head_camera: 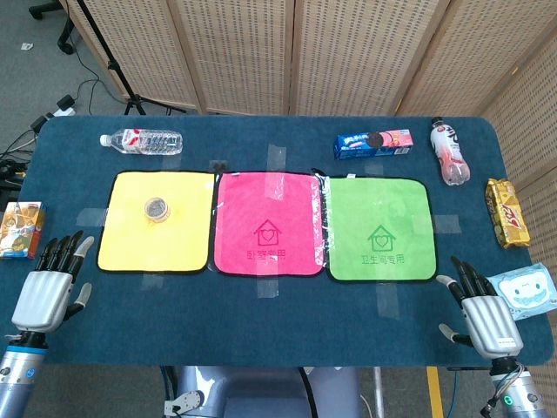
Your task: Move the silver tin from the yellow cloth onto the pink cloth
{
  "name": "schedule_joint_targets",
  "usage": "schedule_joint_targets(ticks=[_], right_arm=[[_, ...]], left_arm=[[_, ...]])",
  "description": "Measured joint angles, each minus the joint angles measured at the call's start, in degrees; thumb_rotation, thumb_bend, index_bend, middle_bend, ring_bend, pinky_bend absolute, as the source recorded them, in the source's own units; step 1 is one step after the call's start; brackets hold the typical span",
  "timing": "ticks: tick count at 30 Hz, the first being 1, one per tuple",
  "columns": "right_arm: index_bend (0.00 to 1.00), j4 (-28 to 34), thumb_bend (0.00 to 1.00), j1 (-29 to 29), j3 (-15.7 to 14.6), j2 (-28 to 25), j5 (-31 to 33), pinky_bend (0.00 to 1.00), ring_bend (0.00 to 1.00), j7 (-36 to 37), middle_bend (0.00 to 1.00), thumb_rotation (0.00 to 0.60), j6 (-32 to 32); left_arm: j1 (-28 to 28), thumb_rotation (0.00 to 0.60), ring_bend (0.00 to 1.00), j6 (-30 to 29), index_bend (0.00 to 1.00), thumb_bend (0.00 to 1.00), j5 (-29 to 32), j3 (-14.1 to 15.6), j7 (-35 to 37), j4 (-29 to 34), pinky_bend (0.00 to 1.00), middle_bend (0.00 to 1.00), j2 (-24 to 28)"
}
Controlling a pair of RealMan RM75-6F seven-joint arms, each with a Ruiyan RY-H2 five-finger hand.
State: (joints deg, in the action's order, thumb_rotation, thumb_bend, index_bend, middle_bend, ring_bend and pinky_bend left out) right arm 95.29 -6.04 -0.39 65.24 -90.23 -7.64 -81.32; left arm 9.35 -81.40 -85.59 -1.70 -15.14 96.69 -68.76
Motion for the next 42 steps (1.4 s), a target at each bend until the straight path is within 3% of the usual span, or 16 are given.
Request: schedule_joint_targets(ticks=[22, 34, 42], right_arm=[[0.21, 0.0, 0.17, 0.1, -0.1, 0.4, 0.1, 0.17, 0.0, -1.2, 0.0, 0.6, 0.2], [0.21, -1.5, 0.17, 1.2, 1.2, 0.9, -0.9, 0.17, 0.0, -1.0, 0.0, 0.6, -4.5], [0.21, -2.1, 0.17, 1.4, 1.4, 0.7, -0.8, 0.17, 0.0, 0.0, 0.0, 0.6, -4.4]], left_arm=[[0.0, 0.6, 0.0, 0.1, 0.0, 0.44, -0.5, 0.3, 1.5, 0.2, 0.05, 0.0, 0.5], [0.1, 0.6, 0.0, 0.1, 0.0, 0.43, -0.4, 0.2, 1.1, 0.3, 0.05, 0.0, 0.3], [0.0, 0.6, 0.0, -0.1, 0.0, 0.44, -0.5, 0.3, 1.2, 0.5, 0.05, 0.0, 0.4]])
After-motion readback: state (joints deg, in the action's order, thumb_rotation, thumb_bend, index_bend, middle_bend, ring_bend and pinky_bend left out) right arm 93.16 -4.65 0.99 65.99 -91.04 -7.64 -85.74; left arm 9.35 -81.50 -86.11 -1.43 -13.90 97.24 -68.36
